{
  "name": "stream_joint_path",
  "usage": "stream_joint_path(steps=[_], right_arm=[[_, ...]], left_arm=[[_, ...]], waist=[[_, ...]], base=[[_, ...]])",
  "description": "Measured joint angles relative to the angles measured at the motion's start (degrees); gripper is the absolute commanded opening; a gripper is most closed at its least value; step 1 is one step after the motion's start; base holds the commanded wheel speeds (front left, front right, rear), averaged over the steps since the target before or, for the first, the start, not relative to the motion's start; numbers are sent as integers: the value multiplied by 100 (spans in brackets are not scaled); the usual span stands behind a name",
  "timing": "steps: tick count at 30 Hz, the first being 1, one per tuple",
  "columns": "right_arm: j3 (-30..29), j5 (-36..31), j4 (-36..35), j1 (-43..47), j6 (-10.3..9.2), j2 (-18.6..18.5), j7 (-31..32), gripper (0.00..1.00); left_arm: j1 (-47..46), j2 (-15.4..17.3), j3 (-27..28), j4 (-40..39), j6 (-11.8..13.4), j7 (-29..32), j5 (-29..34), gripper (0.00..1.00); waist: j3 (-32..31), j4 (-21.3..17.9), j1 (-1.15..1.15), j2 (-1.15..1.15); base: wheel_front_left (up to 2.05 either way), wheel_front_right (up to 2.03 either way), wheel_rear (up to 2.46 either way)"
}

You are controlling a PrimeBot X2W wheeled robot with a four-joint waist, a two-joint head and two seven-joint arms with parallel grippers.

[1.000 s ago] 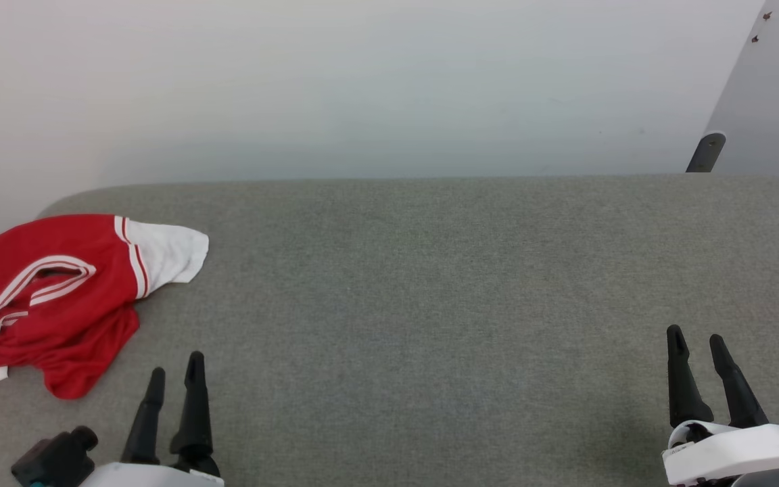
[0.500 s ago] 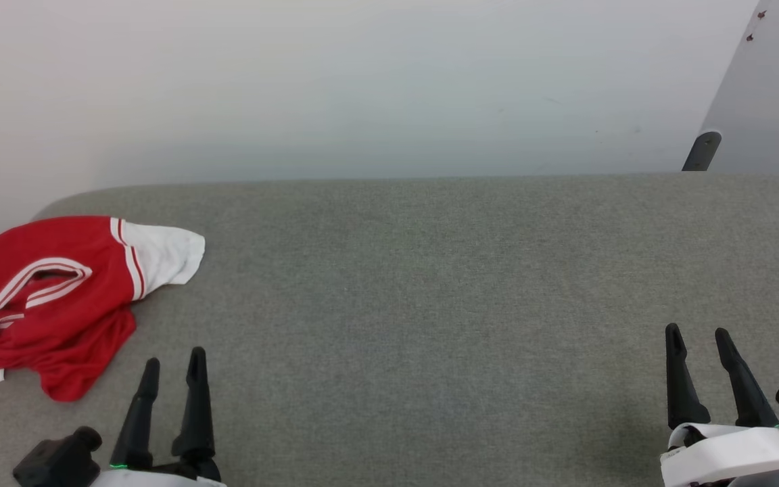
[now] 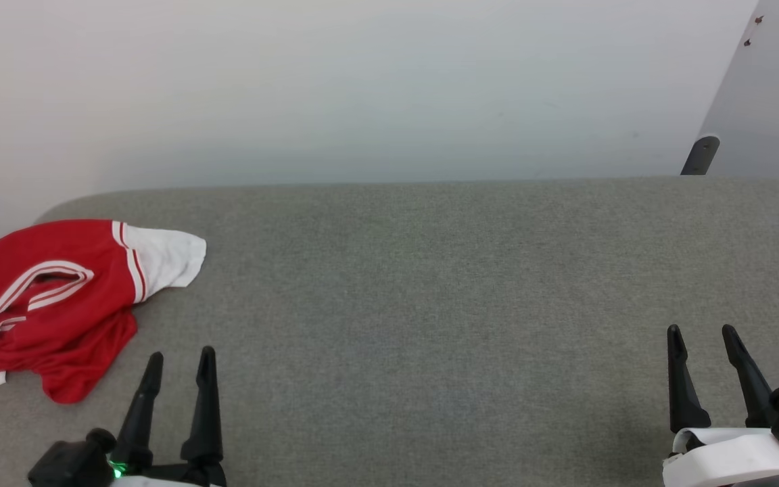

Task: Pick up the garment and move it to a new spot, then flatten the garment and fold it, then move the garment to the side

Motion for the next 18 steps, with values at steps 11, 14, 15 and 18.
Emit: stream_joint_path(steps=[11,14,15,18], right_arm=[[-22,-586,-100,16,0,-1,-132,100],[-30,-737,-134,38,0,-2,-166,100],[-34,-784,-144,56,0,-2,-181,100],[-43,-915,-166,82,0,-2,-207,100]], left_arm=[[92,48,-52,-157,-16,-132,494,100],[103,51,-57,-191,-18,-158,604,100],[104,52,-63,-199,-18,-168,642,100],[109,65,-94,-222,-18,-200,730,100]], waist=[[-46,-54,0,0],[-51,-63,0,0],[-51,-64,0,0],[-55,-68,0,0]], base=[[0,0,0],[0,0,0],[0,0,0],[0,0,0]])
